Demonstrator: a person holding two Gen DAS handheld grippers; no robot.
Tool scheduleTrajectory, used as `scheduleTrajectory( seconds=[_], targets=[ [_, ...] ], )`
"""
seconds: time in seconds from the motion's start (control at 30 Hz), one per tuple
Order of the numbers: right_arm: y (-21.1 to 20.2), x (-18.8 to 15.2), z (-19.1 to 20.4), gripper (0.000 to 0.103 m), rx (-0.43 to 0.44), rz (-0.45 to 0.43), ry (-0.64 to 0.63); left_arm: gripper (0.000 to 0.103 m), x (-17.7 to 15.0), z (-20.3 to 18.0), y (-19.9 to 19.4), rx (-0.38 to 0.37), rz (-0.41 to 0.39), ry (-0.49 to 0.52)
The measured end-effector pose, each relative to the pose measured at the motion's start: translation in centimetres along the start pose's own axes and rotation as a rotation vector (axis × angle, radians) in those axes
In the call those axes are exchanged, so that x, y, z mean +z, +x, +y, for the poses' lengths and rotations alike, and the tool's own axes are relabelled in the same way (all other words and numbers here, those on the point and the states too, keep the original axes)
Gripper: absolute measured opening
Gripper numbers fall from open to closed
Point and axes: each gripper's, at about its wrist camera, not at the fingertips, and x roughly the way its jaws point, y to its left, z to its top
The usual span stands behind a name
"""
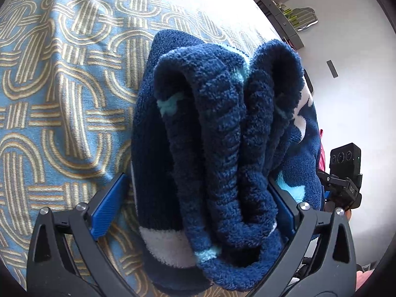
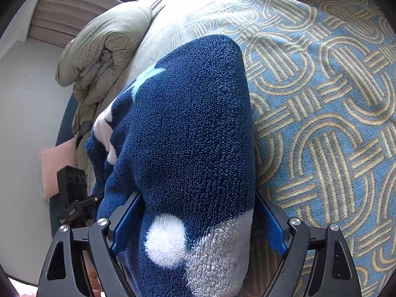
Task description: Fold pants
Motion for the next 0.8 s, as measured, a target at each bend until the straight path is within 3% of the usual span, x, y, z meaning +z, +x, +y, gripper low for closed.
scheduleTrajectory(
  seconds=[0.23,0.4,0.63,0.7,0.8],
  targets=[
    [0.9,0.5,0.6,0.09,-0.011,-0.002,0.009,0.103,-0.7,-1.4,0.5,0.026,-0.051,0.038],
    [1.2,0.7,1.0,0.09,-0.031,0.007,0.001,0.103,-0.7,-1.4,0.5,-0.022,-0.05,0.044],
    [2.2,0.9,2.6,0.089,-0.067,0.002,-0.029,0.103,-1.7,-1.2,0.0,-0.018,-0.086,0.041],
    [2.2,0.8,2.9,0.076,-0.064,0.001,-0.054,0.098,-2.1,-1.5,-0.2,-0.015,-0.093,0.041],
    [2.0,0.8,4.6,0.062,-0.073,-0.015,-0.133,0.081,-2.4,-2.6,-1.2,-0.021,-0.137,0.048]
  ],
)
